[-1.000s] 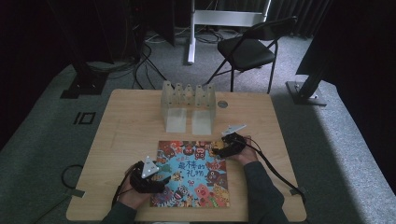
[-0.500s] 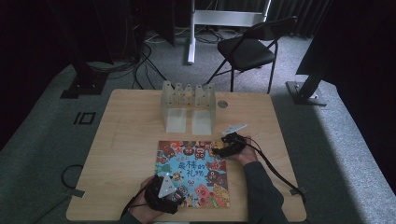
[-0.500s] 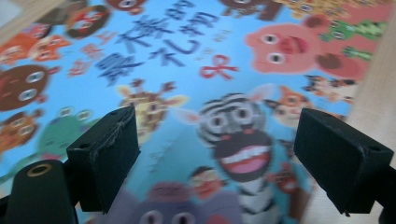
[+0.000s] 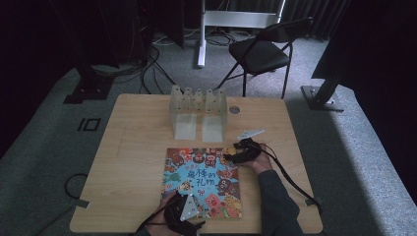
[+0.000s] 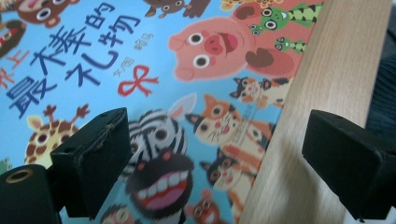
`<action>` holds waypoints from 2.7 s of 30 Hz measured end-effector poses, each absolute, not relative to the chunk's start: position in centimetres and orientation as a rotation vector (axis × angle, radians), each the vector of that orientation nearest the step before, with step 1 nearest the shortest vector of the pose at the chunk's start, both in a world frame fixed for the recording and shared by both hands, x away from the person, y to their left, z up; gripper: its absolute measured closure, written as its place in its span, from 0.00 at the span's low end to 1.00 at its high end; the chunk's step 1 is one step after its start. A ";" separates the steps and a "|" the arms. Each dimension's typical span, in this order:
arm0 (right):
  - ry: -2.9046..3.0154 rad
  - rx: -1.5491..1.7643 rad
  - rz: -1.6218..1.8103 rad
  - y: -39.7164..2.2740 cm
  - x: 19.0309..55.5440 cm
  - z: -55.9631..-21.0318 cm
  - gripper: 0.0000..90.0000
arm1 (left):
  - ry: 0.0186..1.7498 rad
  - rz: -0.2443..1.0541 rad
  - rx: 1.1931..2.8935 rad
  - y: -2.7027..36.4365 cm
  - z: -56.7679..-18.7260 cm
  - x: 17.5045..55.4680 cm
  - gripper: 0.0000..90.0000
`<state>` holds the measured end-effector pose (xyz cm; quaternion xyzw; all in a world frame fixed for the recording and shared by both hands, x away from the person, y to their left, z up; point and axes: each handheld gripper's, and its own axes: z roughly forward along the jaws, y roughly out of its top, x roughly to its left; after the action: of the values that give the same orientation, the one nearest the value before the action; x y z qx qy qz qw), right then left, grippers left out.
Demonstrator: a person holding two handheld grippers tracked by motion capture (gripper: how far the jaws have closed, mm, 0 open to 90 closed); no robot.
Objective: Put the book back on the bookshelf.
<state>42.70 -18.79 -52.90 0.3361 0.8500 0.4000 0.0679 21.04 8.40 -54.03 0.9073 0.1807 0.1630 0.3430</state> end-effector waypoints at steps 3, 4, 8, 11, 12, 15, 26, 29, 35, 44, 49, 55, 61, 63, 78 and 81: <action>2.552 1.012 1.235 -19.0 42.6 -52.3 0.27 | 0.463 0.440 2.359 8.0 -54.2 21.1 0.09; 2.549 1.012 1.239 -19.0 42.6 -52.2 0.27 | 0.464 0.447 2.357 7.9 -54.2 21.1 0.09; 2.542 0.999 1.256 -19.0 42.5 -51.4 0.27 | 0.480 0.484 2.337 7.5 -54.0 21.1 0.09; 2.530 1.004 1.278 -19.1 42.4 -50.9 0.26 | 0.486 0.500 2.319 7.3 -53.9 21.1 0.09; 2.528 1.000 1.280 -19.1 42.4 -50.8 0.26 | 0.489 0.503 2.316 7.3 -53.9 21.1 0.10; 2.523 0.996 1.291 -19.1 42.3 -50.5 0.26 | 0.453 0.609 2.271 7.2 -53.5 20.6 0.12; 2.523 1.076 1.364 -19.3 42.0 -50.1 0.29 | 0.443 0.634 2.217 7.9 -52.3 20.1 0.14; 2.547 1.100 1.388 -19.2 41.8 -50.1 0.30 | 0.439 0.641 2.209 8.0 -52.1 20.1 0.14; 2.579 1.078 1.427 -18.8 41.1 -49.5 0.33 | 0.431 0.638 2.200 8.2 -51.5 20.2 0.14; 2.552 0.997 1.479 -18.1 40.6 -47.9 0.41 | 0.448 0.599 2.171 8.3 -50.8 20.9 0.15; 2.542 0.984 1.505 -18.1 40.6 -47.3 0.46 | 0.466 0.557 2.161 8.9 -50.7 20.9 0.16; 2.548 0.991 1.493 -18.1 40.7 -47.3 0.47 | 0.498 0.502 2.133 10.3 -50.2 20.6 0.16; 2.545 0.981 1.485 -17.9 40.6 -46.9 0.47 | 0.521 0.504 2.142 11.5 -50.0 20.5 0.16; 2.545 0.978 1.485 -17.8 40.6 -46.6 0.48 | 0.538 0.506 2.141 11.9 -50.0 20.7 0.16; 2.529 0.960 1.559 -17.5 40.7 -44.9 0.60 | 0.659 0.492 2.086 14.7 -49.7 23.0 0.16; 2.541 0.961 1.552 -17.4 40.8 -44.6 0.60 | 0.675 0.496 2.085 15.0 -49.7 23.5 0.16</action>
<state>40.78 -17.41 -44.60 0.3071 0.8121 0.4962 0.0067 23.45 14.98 -49.75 0.8365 0.2709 0.1992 0.4326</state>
